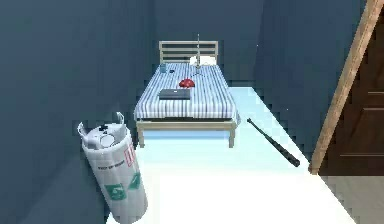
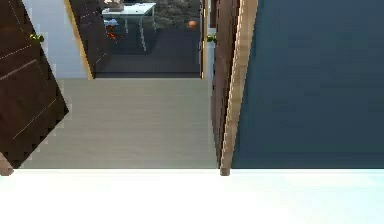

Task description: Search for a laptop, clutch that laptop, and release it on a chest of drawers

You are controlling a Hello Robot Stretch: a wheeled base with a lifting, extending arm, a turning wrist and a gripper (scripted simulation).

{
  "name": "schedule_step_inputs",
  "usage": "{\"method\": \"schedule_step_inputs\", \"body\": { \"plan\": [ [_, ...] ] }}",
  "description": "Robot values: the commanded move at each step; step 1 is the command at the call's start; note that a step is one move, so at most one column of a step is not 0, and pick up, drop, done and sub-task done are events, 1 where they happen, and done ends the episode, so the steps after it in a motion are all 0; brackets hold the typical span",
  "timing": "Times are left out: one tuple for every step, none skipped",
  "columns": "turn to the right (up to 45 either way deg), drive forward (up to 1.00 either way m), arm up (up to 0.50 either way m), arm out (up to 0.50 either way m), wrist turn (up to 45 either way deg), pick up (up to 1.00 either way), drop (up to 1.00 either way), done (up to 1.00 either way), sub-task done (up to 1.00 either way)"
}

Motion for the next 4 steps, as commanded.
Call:
{"method": "schedule_step_inputs", "body": {
  "plan": [
    [6.0,0.0,0.0,0.0,0.0,0.0,0.0,0.0,0.0],
    [0.0,1.0,0.0,0.0,0.0,0.0,0.0,0.0,0.0],
    [6.0,0.0,0.0,0.0,0.0,0.0,0.0,0.0,0.0],
    [0.0,0.3,0.0,0.0,0.0,0.0,0.0,0.0,0.0]
  ]
}}
